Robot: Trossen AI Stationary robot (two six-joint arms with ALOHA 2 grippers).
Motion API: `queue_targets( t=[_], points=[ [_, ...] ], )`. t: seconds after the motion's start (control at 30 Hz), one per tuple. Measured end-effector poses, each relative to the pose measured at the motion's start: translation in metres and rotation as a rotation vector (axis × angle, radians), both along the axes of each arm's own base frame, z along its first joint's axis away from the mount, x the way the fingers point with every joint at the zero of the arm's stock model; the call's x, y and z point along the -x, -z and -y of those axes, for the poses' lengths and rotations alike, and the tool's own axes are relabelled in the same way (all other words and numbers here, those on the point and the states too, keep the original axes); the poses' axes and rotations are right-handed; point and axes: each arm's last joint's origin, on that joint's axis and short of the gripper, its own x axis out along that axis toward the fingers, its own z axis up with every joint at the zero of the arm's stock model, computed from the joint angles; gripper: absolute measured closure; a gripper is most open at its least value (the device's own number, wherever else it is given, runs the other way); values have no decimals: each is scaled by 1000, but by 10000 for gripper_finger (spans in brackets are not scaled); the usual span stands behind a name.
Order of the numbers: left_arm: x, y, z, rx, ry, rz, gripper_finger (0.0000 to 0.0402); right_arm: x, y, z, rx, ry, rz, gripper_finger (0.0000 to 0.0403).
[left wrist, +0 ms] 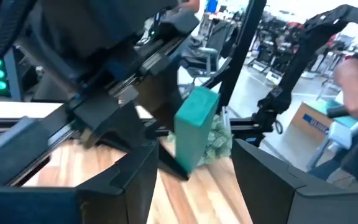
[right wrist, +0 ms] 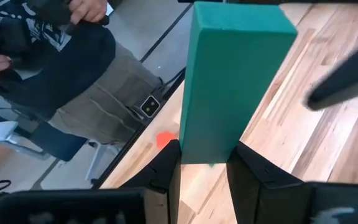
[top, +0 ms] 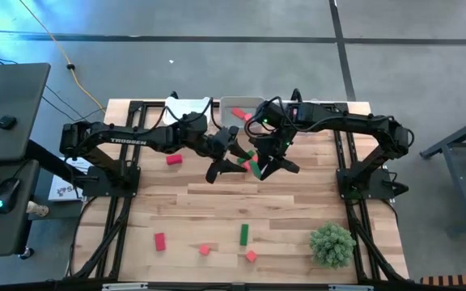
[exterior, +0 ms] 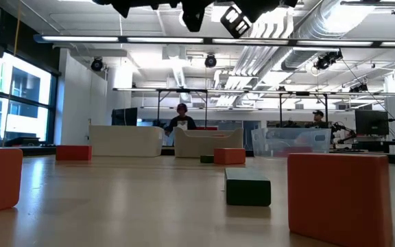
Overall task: Sort & place blocks by color
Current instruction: Put the green wooden block into the white bin
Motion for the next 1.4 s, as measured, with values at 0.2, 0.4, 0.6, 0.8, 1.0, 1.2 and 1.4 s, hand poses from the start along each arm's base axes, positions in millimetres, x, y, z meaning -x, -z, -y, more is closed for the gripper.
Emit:
queue_targets(
  t=[0.2,0.4,0.6,0.8,1.0,1.2,1.4],
  points=[
    [-1,-5,0,10,-14,48,209,-5,-3,1,13,1,63,325],
    [-1,-8,1,14,-10,71,209,-9,-7,2,27,3,124,325],
    [-1,-8,1,13,-10,72,209,-12,-9,3,50,16,164,325],
    [-1,-13,1,8,-10,119,209,-13,-10,4,59,22,182,325],
    [-1,-12,1,9,-10,117,249,-14,-11,4,55,29,191,325],
    [-1,-12,1,-5,-7,122,318,-15,-12,4,53,24,198,325],
    [-1,-13,2,-25,26,130,359,-14,-11,4,47,21,195,318]
  ],
)
